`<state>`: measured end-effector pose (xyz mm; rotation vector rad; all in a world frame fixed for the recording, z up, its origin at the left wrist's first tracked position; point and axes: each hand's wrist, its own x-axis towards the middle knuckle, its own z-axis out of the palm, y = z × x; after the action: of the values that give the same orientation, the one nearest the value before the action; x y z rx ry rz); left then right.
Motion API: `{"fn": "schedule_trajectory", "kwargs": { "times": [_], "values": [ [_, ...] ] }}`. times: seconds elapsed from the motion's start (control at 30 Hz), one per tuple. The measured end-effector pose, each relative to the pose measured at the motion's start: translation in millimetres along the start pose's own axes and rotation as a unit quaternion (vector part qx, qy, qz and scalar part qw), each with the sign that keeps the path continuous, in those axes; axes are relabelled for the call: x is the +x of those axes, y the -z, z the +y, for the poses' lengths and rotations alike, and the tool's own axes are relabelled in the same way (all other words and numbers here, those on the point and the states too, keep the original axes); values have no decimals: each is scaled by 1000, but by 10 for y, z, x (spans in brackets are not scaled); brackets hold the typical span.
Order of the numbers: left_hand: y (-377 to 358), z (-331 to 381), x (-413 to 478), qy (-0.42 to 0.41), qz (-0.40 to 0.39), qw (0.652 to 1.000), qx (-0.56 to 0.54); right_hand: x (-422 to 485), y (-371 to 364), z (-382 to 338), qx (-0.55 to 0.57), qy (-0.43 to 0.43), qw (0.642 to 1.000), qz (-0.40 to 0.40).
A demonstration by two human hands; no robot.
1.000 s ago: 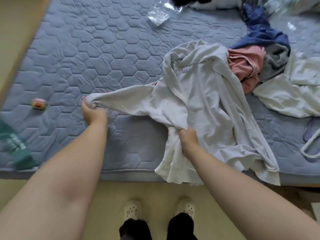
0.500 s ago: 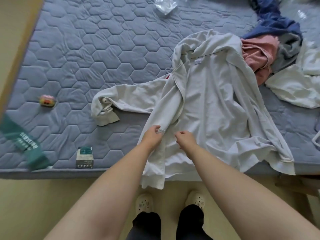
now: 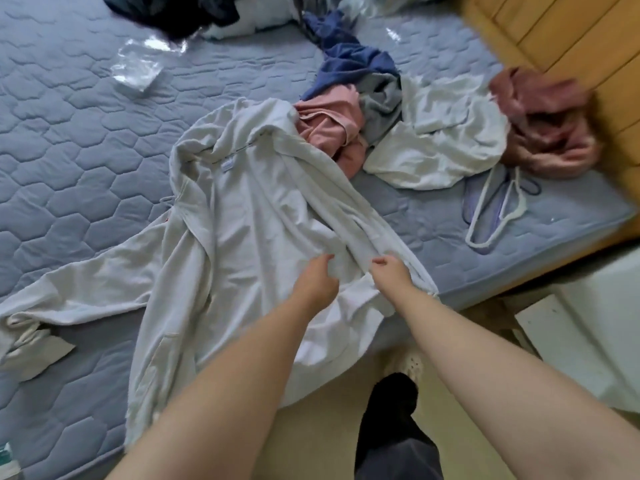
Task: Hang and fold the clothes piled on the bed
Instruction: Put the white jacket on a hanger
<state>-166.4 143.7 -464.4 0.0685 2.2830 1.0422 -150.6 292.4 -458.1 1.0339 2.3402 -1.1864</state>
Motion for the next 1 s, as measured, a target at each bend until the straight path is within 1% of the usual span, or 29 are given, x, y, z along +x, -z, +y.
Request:
{"fn": "schedule_trajectory", "kwargs": {
  "times": [0.2, 0.33, 0.43, 0.53, 0.6, 0.73, 0.8, 0.87, 0.93, 1.0],
  "values": [
    [-1019, 1281, 934, -29, -56, 996, 62, 1118, 1410, 657, 11, -57, 998, 23],
    [-1773, 1966, 1526, -18, -114, 990, 81, 1718, 2099, 1115, 54, -102, 993, 22],
    [-2239, 2253, 1891, 10, -145, 985, 96, 2126, 2463, 1415, 90, -141, 986, 23],
    [-2600, 2374, 2191, 60, -150, 985, 67, 2506, 2686, 1653, 148, -176, 973, 4],
    [-2781, 2412, 2373, 101, -135, 985, 27, 2718, 2776, 1789, 181, -206, 962, -18],
    [-3018, 2477, 2692, 182, -97, 976, -68, 3079, 2837, 1982, 287, -257, 920, -68],
    [-3095, 2512, 2798, 186, -68, 978, -71, 3225, 2818, 2022, 346, -259, 897, -91],
    [-3146, 2546, 2846, 171, -41, 984, -30, 3328, 2790, 2026, 378, -263, 882, -102],
    [-3177, 2598, 2834, 160, -56, 985, -22, 3374, 2799, 1996, 399, -273, 872, -79],
    [-3164, 2663, 2776, 154, -98, 982, -54, 3361, 2863, 1911, 413, -280, 865, -41]
  ]
}}
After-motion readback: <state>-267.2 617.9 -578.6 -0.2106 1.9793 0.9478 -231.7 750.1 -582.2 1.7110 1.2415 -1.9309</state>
